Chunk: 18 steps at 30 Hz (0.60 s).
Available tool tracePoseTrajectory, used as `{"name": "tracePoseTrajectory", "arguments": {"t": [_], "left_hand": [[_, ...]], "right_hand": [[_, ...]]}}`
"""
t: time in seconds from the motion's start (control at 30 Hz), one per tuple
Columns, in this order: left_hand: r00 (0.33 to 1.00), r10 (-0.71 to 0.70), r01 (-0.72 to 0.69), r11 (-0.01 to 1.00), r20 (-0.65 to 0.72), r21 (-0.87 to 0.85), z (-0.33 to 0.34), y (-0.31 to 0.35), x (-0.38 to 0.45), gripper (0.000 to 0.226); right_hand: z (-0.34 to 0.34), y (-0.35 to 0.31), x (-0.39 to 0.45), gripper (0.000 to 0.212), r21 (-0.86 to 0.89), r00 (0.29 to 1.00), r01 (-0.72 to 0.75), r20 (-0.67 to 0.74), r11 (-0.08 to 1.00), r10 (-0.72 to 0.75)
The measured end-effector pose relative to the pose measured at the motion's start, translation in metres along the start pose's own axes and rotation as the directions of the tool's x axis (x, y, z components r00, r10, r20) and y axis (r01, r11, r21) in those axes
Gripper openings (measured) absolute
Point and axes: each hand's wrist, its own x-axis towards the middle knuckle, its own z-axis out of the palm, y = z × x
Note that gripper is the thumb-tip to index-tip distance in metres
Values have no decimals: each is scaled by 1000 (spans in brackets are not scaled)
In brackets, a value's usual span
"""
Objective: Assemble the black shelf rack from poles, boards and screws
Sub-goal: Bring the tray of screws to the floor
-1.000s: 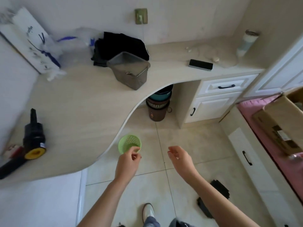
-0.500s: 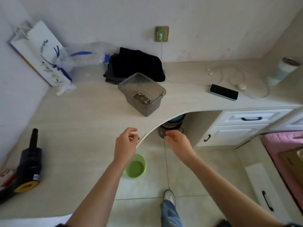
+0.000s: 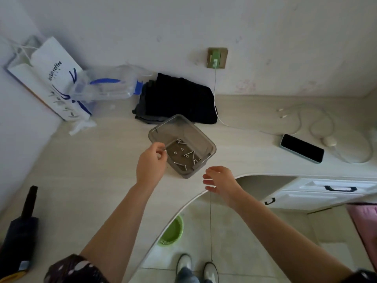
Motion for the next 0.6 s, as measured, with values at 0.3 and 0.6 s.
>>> {"name": "tracePoseTrajectory", "arguments": {"t": [0.3,0.6], "left_hand": [[993,82,-92,989,88,113,6,-7,103,29],[964,-22,-16,990,266,142,25,-19,149,39]], "right_hand": [[21,-24,35,10,296,977,-210,38,932,208],[28,-24,48,11,341,965,-234,-28,910,259]]}}
